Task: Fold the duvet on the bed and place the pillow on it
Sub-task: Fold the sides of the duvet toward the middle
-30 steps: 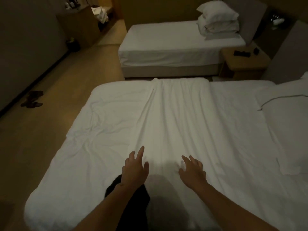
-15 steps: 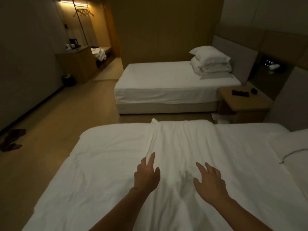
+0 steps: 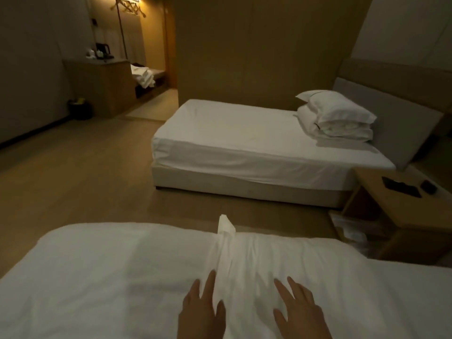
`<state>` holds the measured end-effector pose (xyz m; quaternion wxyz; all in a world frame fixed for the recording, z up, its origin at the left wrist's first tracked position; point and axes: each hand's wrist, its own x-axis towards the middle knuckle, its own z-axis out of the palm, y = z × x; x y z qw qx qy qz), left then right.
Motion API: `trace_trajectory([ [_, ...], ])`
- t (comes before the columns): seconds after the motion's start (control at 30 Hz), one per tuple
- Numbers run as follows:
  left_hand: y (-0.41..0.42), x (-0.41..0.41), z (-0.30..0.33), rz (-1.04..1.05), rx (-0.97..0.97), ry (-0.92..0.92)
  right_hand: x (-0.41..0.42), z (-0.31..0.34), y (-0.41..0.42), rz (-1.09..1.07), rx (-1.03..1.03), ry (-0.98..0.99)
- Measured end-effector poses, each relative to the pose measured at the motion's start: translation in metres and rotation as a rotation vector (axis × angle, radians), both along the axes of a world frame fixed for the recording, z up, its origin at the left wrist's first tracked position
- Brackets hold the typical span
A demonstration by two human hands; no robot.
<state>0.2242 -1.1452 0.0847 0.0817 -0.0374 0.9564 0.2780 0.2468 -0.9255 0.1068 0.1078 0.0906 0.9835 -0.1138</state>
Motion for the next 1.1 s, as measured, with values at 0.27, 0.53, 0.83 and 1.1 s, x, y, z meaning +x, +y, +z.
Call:
trace_trajectory([
  [0.27,0.051,-0.099,-0.168,-0.271,-0.275,0.232,-0.144,-0.151,0.000,-0.027,0.104,0.019],
  [0.53,0.065,-0.130,-0.251,-0.310,-0.337,0.403,-0.167,-0.258,0.013,-0.105,0.099,0.305],
  [0.83,0.079,-0.231,-0.191,-0.196,-0.345,0.285,-0.163,-0.271,0.028,-0.062,0.006,0.401],
  [1.1,0.020,-0.275,-0.145,0.070,-0.257,0.244,-0.157,-0.269,0.026,-0.071,-0.001,0.518],
])
